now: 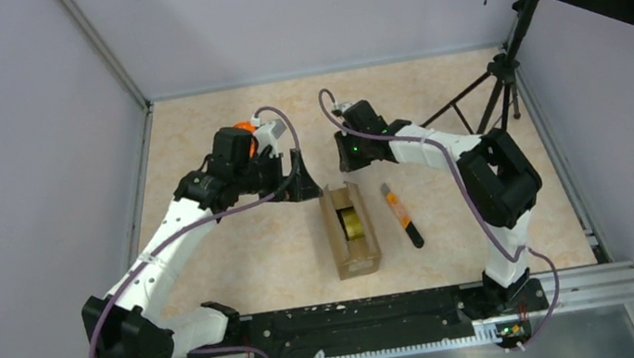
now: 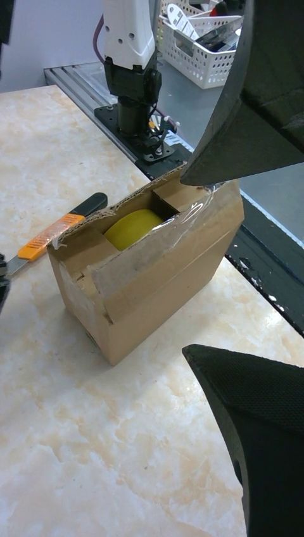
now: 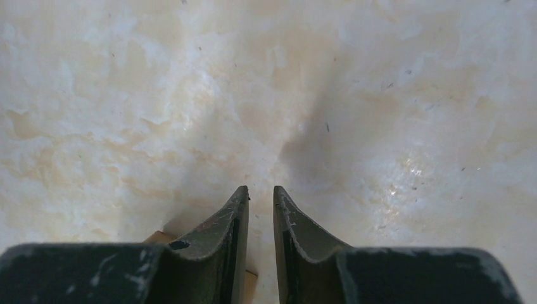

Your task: Unpack the express box

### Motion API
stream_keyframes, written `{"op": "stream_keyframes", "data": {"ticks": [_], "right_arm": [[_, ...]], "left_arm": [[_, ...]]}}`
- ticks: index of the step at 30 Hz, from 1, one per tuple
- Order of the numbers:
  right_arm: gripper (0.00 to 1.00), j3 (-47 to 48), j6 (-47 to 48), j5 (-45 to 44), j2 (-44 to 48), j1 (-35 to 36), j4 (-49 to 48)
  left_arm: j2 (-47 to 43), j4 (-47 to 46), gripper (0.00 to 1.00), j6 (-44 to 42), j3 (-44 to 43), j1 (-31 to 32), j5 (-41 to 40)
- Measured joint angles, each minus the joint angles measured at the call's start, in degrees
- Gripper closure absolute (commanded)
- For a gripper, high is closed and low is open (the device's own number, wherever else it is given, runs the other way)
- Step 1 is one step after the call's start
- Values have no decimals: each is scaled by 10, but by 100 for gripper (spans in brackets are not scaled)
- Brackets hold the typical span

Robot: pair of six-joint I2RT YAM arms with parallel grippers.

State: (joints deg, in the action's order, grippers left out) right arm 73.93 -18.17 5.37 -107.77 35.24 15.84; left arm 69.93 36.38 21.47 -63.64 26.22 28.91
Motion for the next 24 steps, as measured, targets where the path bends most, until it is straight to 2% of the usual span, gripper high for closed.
{"op": "stream_keyframes", "data": {"ticks": [3,5,8,12,19,24], "right_arm": [[62,30,-5,-14,0,0,14],[47,47,-10,-28,2,0,24],[36,49,-15,-48,24,0,57],[33,36,-26,-74,82,2,96],[32,-26,-62,-119,233,37,139],[32,-65,-94,-134,300,71,158]], "left_arm": [[0,1,7,5,0,19,-17],[1,1,7,11,0,40,-39],[4,2,7,22,0,77,-78],[15,7,7,42,0,124,-131],[46,13,7,76,0,178,-200],[69,25,13,94,0,198,-254]]}}
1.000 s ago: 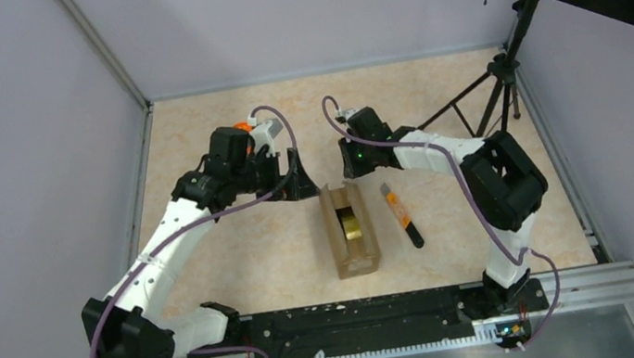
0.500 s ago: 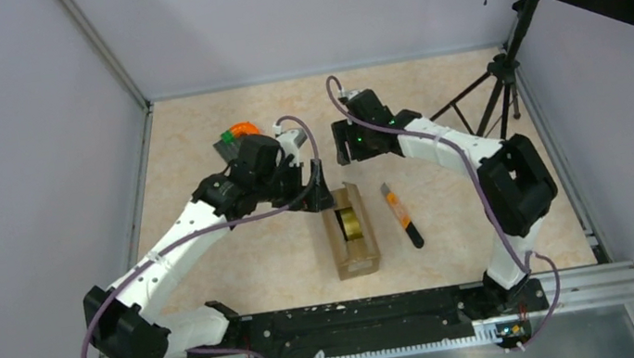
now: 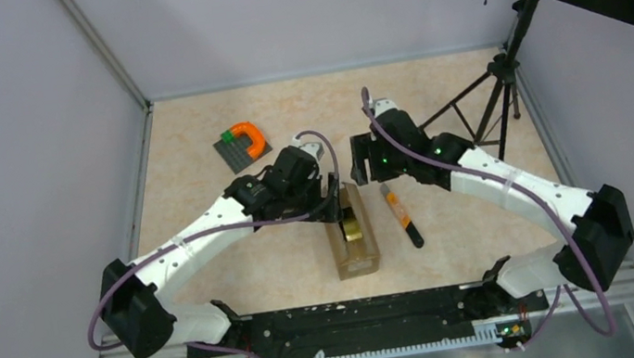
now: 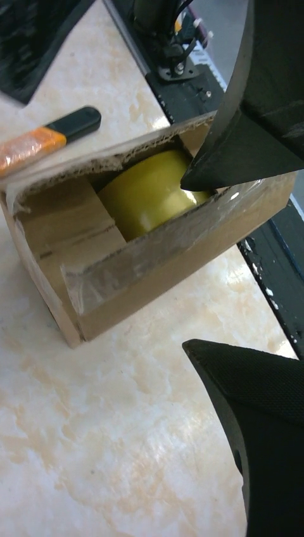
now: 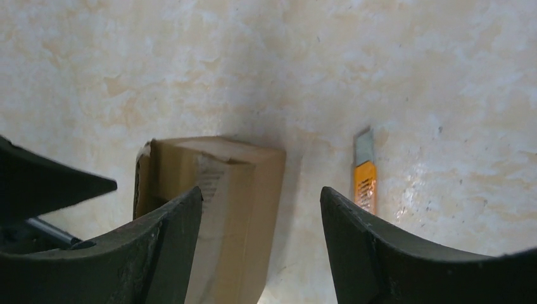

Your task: Unpack the express box

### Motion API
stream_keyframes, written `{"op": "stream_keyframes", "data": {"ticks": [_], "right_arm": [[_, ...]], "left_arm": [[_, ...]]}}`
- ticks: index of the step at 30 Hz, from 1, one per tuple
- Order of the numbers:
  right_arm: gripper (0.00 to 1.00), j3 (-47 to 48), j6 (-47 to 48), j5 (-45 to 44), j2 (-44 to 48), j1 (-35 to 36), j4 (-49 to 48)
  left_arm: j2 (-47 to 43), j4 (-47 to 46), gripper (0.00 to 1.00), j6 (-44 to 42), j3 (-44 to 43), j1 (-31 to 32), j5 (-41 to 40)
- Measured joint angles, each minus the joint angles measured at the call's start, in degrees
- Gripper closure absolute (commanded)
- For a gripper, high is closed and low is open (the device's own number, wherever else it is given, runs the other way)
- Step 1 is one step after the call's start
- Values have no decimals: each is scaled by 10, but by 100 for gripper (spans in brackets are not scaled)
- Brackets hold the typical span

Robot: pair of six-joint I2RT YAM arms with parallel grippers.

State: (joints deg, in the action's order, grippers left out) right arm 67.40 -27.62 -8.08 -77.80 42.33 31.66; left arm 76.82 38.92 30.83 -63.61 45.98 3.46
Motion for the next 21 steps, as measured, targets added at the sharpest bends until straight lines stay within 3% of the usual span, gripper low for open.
{"op": "stream_keyframes", "data": {"ticks": [7,15,21], "right_arm": [[32,-33,-35,-12,55,39,33],[33,-31,-56,-35,66,118,61],[33,-18,-56,-49,43,135,76]], "left_arm": [[2,16,29,22,0,6,-62],[2,14,59,34,0,6,-74],[-2,14,81,42,0,7,-73]]}}
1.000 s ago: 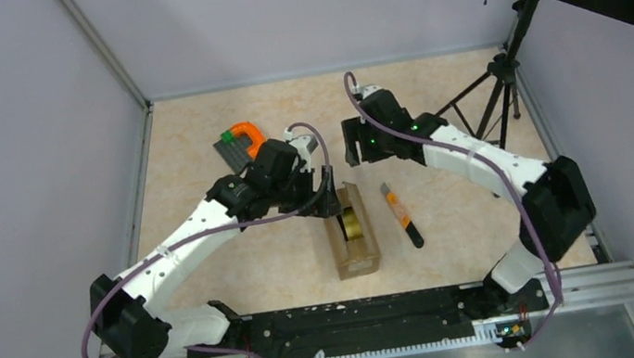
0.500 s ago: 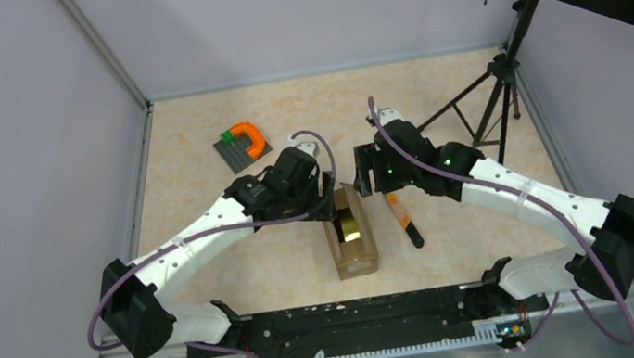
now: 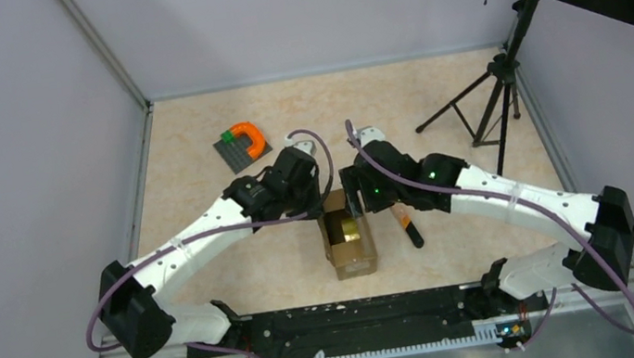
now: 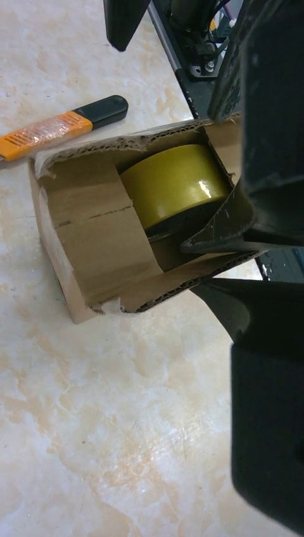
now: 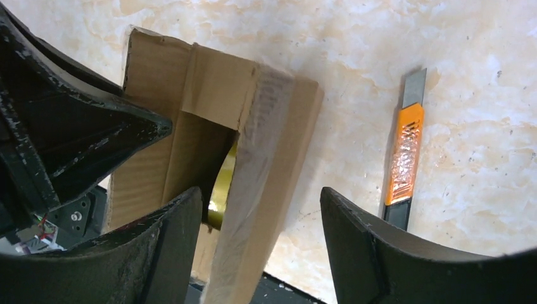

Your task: Unpack the express box

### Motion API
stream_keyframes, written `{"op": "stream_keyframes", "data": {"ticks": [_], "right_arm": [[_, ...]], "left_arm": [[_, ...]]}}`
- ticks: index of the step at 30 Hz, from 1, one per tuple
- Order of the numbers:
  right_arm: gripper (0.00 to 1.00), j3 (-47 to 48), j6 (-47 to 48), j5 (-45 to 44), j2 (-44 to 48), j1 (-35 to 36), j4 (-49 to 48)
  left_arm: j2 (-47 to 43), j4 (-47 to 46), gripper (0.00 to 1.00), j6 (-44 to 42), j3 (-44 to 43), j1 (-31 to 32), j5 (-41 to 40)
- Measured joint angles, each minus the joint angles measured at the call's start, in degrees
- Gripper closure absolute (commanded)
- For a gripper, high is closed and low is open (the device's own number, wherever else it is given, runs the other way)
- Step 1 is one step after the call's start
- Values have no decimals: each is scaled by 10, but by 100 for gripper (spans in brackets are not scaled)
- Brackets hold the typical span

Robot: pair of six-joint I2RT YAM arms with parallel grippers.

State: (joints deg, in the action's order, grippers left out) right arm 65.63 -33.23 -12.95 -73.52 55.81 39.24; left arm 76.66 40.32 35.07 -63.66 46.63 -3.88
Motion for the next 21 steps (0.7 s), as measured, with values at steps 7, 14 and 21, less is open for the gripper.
{"op": "stream_keyframes", "data": {"ticks": [7,14,21], "right_arm": [[38,38,8,-8,-45,22,18],[58,39,15,-15,-60,28,38],[74,39,17,-27,-60,28,39]], "left_arm": [[-11,0,98,16,0,-1,0],[-42,-1,100,28,3,-20,-1],[-67,1,100,23,3,-48,-6]]}}
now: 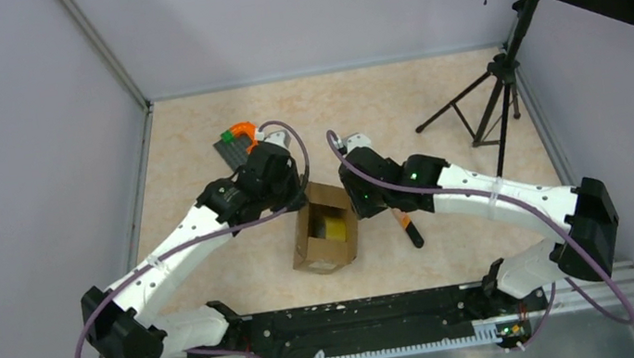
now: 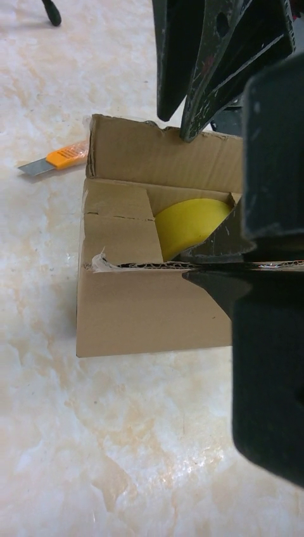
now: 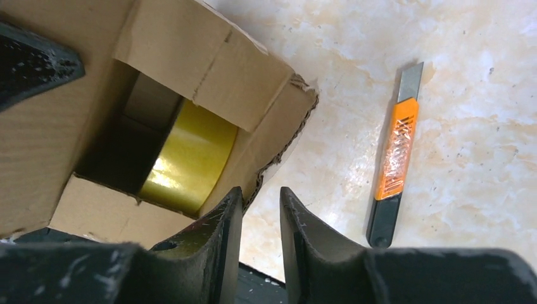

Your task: Unpack the express box

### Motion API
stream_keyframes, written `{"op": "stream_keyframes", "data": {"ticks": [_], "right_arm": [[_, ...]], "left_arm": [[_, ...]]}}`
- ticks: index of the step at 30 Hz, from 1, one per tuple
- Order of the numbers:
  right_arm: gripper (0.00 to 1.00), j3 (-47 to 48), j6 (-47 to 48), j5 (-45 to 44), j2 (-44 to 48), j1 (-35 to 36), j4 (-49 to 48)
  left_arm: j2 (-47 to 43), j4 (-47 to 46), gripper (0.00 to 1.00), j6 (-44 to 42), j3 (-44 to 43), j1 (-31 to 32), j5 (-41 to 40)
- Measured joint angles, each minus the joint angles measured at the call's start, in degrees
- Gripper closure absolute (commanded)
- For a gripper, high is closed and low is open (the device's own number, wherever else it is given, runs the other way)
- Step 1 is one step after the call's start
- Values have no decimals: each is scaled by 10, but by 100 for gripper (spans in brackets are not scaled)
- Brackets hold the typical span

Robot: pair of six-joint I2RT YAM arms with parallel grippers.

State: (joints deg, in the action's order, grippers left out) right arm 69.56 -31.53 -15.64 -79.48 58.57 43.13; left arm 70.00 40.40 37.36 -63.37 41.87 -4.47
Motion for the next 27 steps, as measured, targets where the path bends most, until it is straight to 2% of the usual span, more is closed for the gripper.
{"op": "stream_keyframes", "data": {"ticks": [9,15,20,23,27], "right_arm": [[93,-46,-2,13,-2,-29,-54],[94,-112,-11,66,-25,-87,-140],[100,-125,-13,111,-77,-97,-210],[97,-123,-16,115,-110,-100,-221],[91,-130,-25,113,-101,-110,-221]], "left_arm": [[-1,-1,100,-16,0,-41,2],[21,-7,100,-34,-24,-67,10],[57,-48,100,-49,-39,-71,49],[82,-73,100,-44,-39,-72,68],[100,-99,100,-27,-39,-72,84]]}}
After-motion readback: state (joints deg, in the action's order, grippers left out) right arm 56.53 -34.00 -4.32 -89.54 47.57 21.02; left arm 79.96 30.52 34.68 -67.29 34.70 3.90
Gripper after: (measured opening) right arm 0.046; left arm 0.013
